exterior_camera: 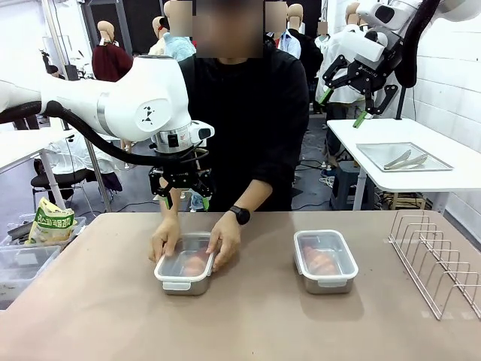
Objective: Place the bread in airtight containers.
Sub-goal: Release when the human grabs the Airtight Container lid.
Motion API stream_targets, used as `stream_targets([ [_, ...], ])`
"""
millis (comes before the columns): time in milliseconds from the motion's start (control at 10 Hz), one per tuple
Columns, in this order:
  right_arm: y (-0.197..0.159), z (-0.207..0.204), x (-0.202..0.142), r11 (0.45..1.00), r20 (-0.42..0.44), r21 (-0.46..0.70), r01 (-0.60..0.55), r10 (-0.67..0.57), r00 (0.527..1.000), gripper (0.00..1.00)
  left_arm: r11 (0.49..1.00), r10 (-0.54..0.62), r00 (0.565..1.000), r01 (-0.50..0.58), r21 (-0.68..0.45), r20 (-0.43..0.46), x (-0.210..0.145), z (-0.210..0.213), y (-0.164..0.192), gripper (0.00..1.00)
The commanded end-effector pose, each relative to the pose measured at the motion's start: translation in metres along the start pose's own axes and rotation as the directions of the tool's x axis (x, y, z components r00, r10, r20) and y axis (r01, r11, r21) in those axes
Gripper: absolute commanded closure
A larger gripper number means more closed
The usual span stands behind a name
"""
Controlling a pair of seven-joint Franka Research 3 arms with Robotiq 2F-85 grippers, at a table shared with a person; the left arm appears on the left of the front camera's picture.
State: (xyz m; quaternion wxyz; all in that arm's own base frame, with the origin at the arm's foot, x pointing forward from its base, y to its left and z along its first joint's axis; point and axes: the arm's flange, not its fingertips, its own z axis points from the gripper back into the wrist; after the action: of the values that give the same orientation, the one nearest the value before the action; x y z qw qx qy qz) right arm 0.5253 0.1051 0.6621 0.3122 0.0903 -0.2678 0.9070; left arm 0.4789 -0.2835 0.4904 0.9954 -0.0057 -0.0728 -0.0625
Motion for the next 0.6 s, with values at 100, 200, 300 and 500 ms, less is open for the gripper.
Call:
stream_targets([
  [100,0.0001,-0.0004,0.0005,1.000,-0.001,0.002,0.001,-0.001,1.000,0.00,1.000,-0.001,1.000,0.001,-0.001,0.005,0.0000,0.0013,0.0002,0.00],
  [200,0.0001,-0.0004,0.0005,1.000,-0.001,0.002,0.001,-0.001,1.000,0.00,1.000,-0.001,1.000,0.001,-0.001,0.005,0.0000,0.0013,0.0002,0.00],
  [300,0.0001,-0.0004,0.0005,1.000,-0.001,0.002,0.001,-0.001,1.000,0.00,1.000,-0.001,1.000,0.001,-0.001,0.005,0.0000,0.0013,0.0002,0.00],
  [500,0.0001,-0.0004,0.0005,1.000,-0.001,0.002,0.001,-0.001,1.000,0.00,1.000,-0.001,1.000,0.001,-0.001,0.005,0.0000,0.0013,0.0002,0.00],
])
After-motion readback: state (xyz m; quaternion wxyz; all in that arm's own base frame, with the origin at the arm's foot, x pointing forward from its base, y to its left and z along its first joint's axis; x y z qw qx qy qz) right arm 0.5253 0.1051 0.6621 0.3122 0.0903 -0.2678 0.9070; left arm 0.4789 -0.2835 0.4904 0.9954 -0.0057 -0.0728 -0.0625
